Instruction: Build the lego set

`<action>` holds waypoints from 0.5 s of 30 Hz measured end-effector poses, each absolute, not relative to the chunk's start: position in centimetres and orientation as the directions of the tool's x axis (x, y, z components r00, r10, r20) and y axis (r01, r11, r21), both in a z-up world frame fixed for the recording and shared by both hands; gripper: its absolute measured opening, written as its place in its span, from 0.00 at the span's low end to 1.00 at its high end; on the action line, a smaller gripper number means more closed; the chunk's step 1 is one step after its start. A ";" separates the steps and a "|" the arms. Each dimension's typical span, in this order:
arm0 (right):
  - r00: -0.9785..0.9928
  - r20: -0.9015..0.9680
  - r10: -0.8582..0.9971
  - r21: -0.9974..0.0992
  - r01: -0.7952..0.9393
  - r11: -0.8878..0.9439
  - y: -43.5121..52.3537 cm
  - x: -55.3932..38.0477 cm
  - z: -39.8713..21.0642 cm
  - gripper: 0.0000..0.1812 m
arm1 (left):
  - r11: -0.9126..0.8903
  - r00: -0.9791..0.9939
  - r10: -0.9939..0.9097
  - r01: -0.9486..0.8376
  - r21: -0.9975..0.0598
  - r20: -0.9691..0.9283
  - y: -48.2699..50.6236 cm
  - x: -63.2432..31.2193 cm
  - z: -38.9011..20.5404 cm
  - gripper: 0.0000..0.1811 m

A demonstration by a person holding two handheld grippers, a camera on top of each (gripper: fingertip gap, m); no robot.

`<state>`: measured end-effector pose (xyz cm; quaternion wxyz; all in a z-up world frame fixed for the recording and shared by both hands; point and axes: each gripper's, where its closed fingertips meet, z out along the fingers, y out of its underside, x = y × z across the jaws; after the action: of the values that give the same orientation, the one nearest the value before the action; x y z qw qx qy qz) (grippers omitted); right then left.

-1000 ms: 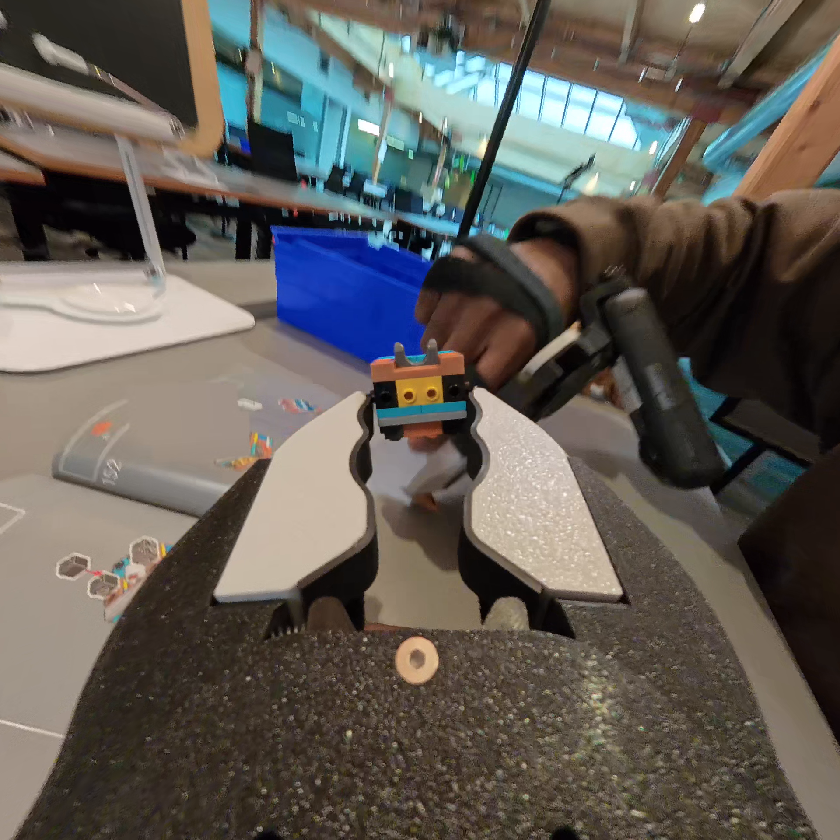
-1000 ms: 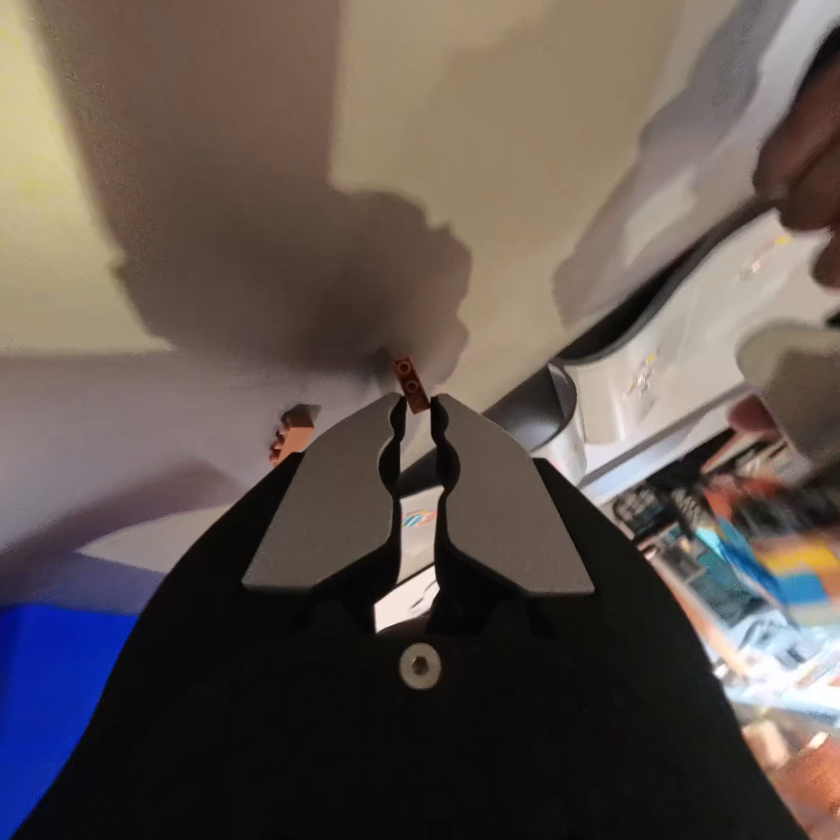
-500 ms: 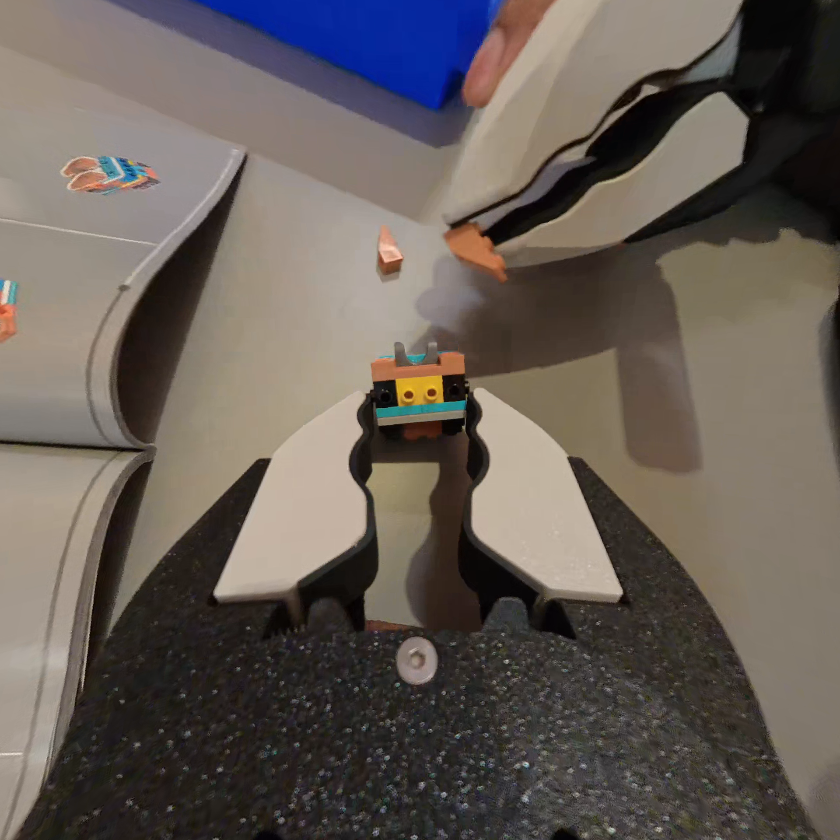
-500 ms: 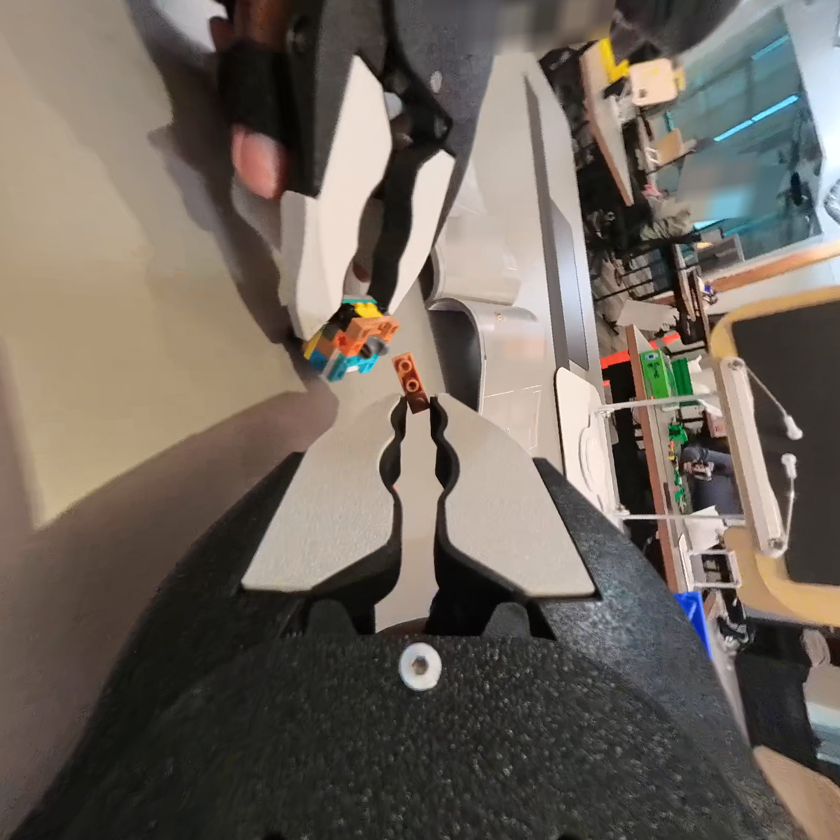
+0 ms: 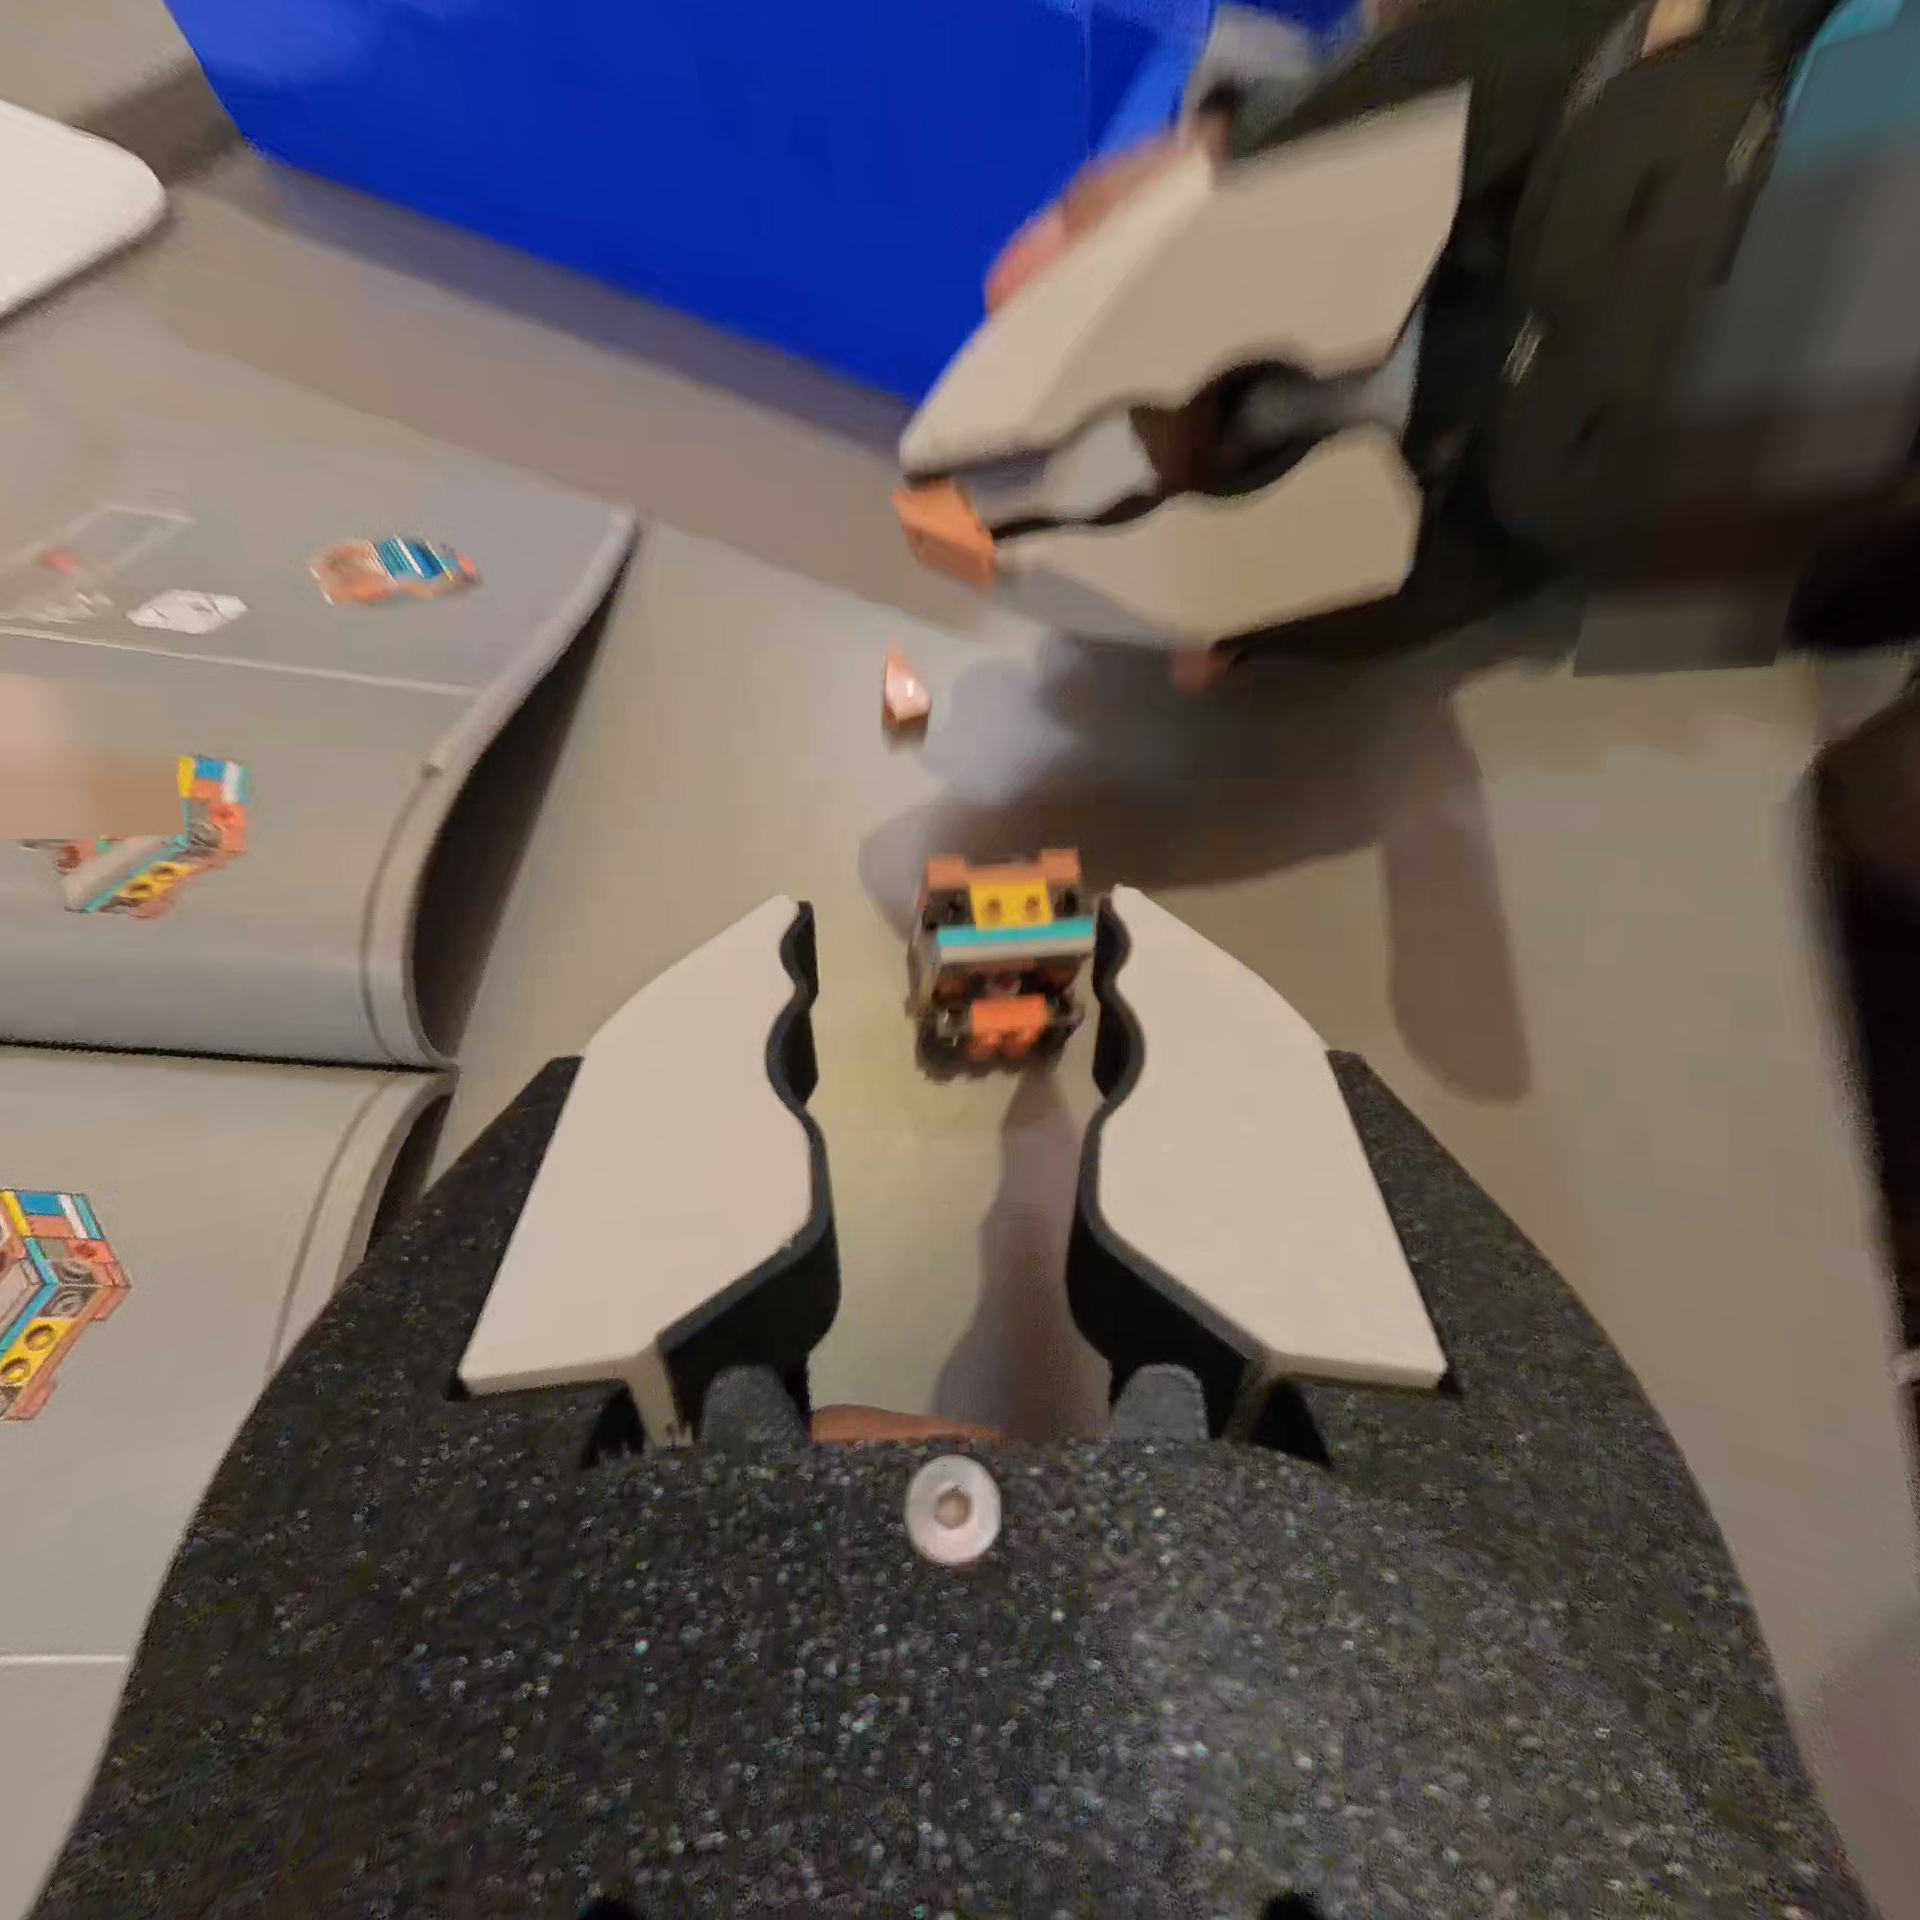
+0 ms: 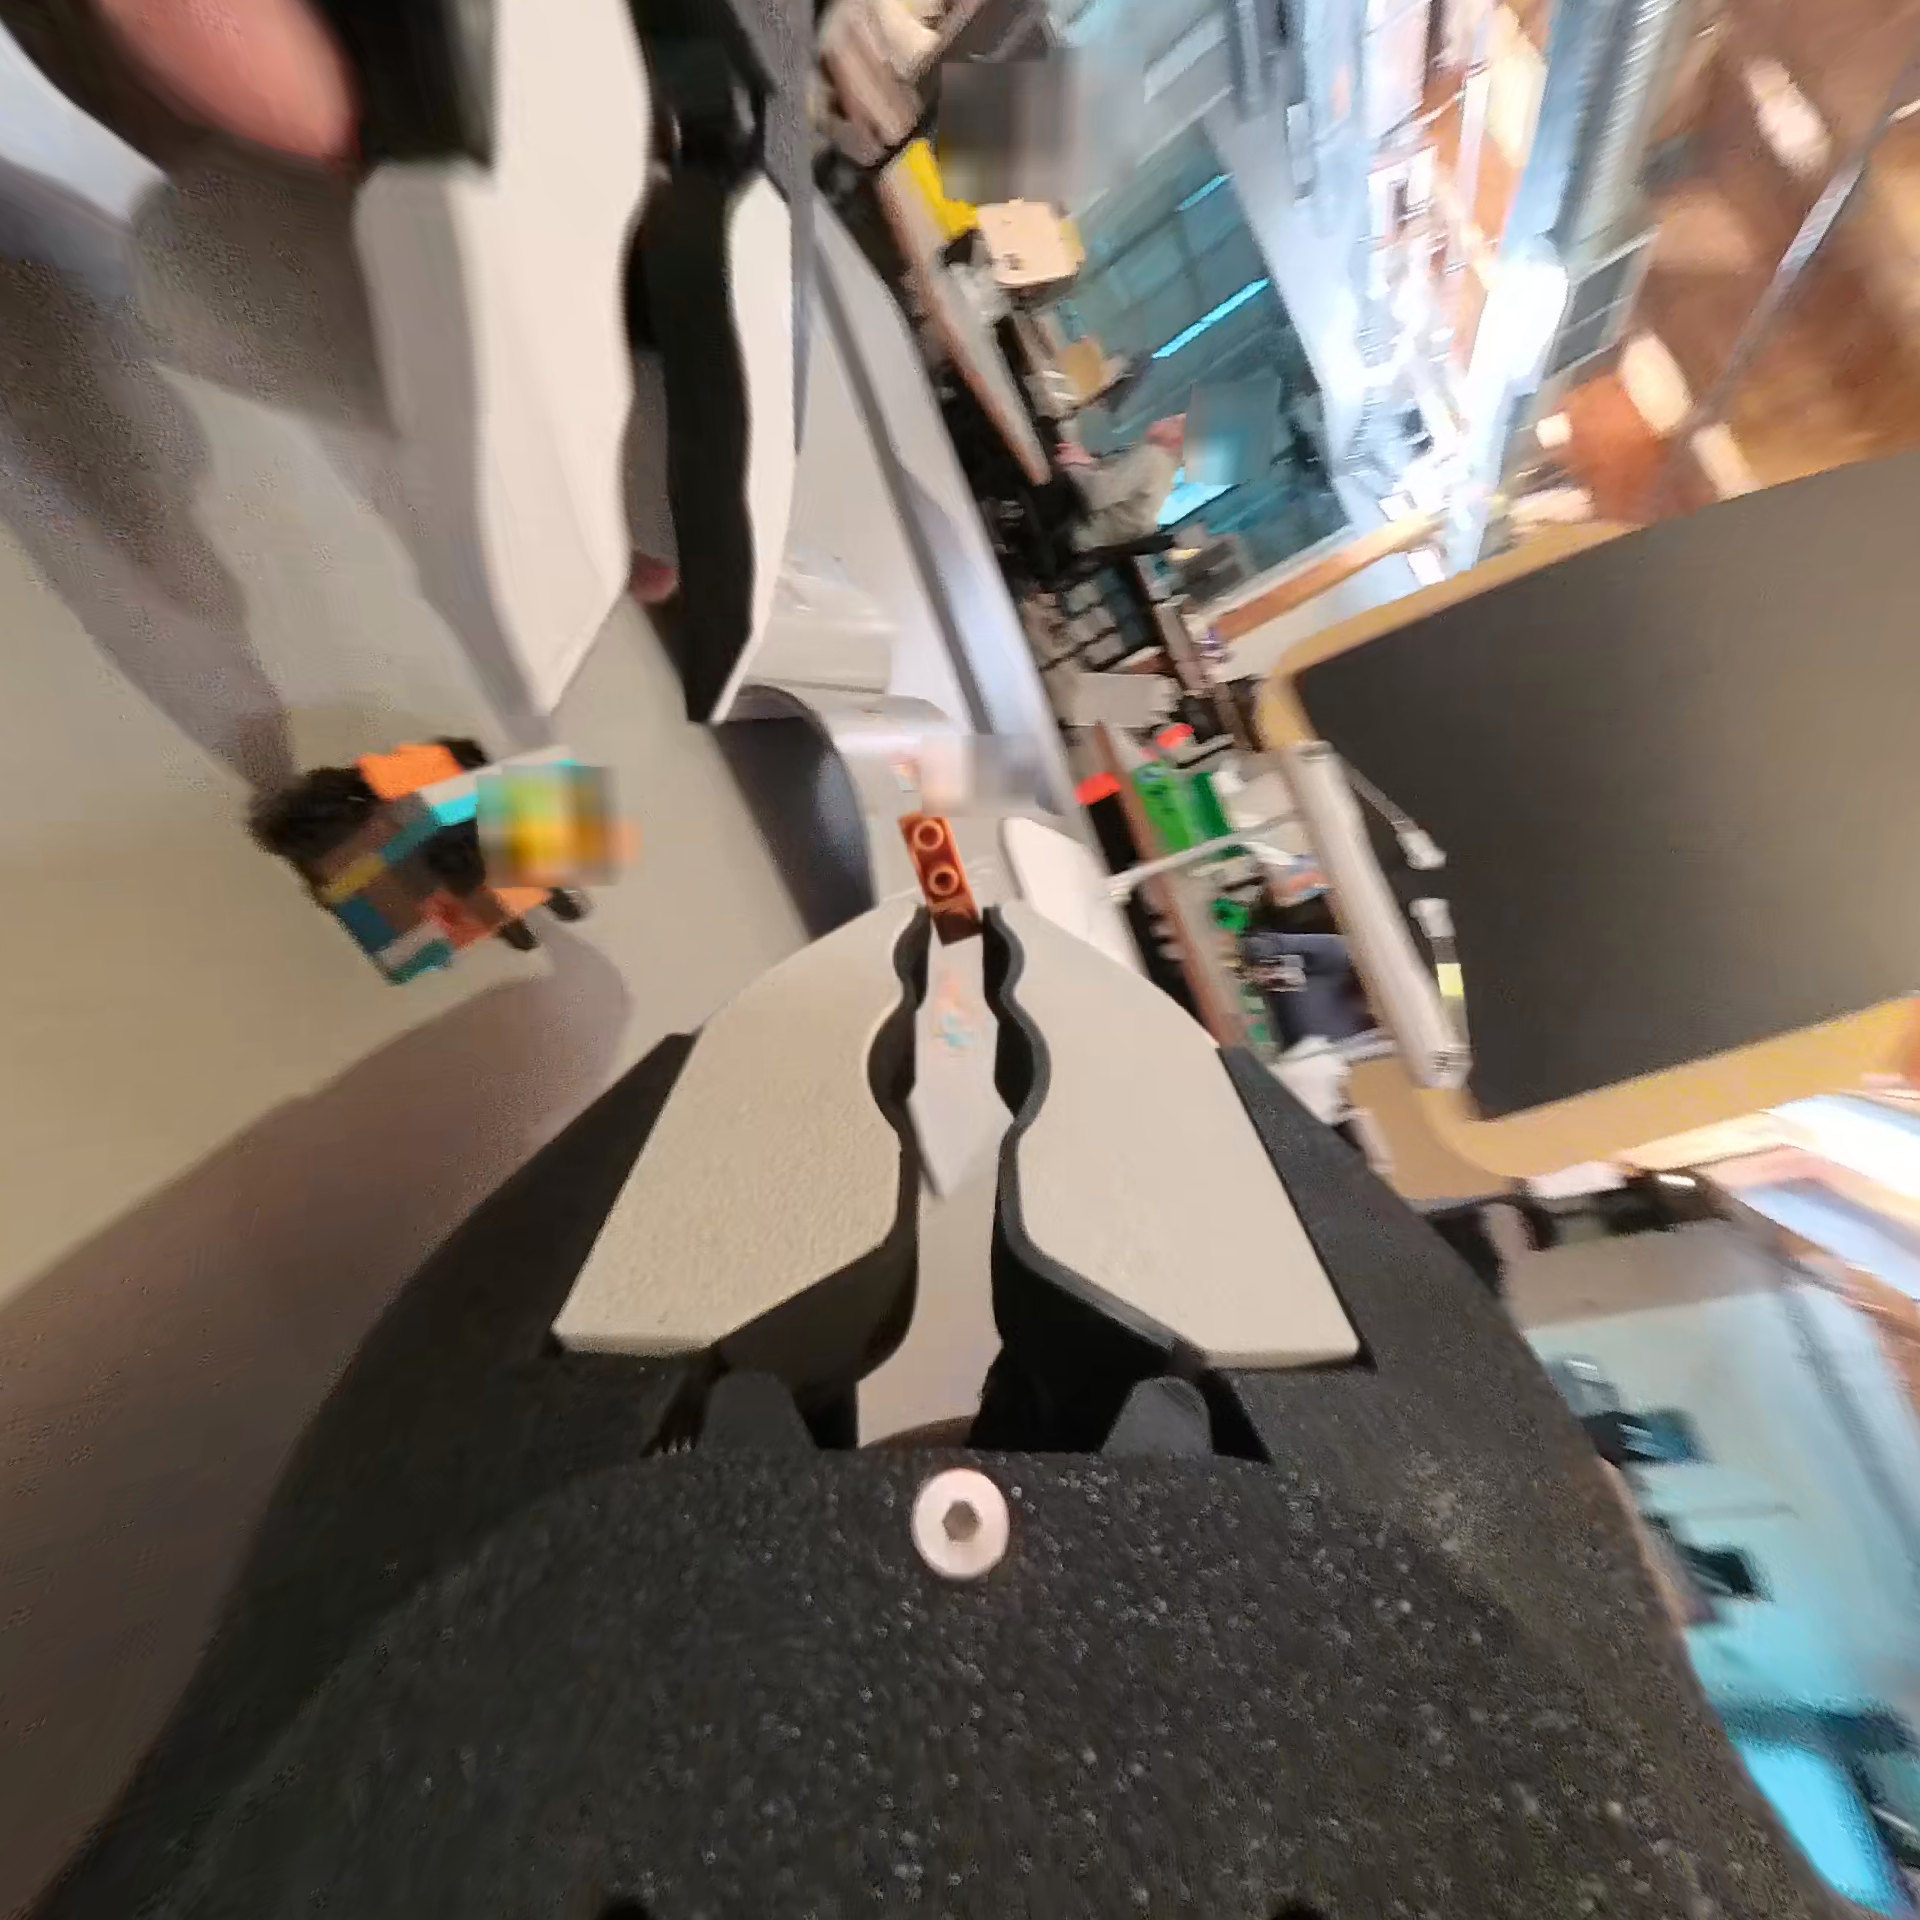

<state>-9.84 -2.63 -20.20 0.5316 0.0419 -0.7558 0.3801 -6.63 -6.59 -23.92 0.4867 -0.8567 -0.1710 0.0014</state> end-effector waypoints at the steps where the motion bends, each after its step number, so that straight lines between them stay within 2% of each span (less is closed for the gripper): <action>1: -0.365 0.867 0.341 -0.489 -0.485 0.725 -2.6 -10.0 -19.7 0.05 | -0.389 0.928 0.298 0.332 -0.860 0.224 -6.5 -6.8 -22.6 0.27; 4: -0.171 0.933 0.317 -0.358 -0.548 0.756 -3.0 -9.7 -18.2 0.05 | -0.177 0.861 0.254 0.488 -0.855 0.440 -5.9 -6.9 -19.9 0.25; 8: 0.034 0.959 0.280 -0.202 -0.611 0.765 -4.0 -8.5 -16.4 0.05 | -0.025 0.728 0.086 0.684 -0.729 0.680 -4.9 -6.1 -18.3 0.23; 11: 0.151 0.959 0.240 -0.094 -0.629 0.772 -4.4 -7.6 -15.8 0.05 | 0.055 0.630 -0.030 0.776 -0.628 0.776 -4.9 -6.1 -17.0 0.20; 15: 0.232 0.950 0.207 -0.016 -0.629 0.777 -4.7 -7.1 -15.5 0.05 | 0.051 0.564 -0.120 0.825 -0.563 0.817 -4.6 -5.4 -16.5 0.17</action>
<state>-7.07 -4.65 -15.51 0.7615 0.1901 -0.5555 0.2746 -5.37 -4.60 -16.54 0.6601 -0.5886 -0.2995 -0.3580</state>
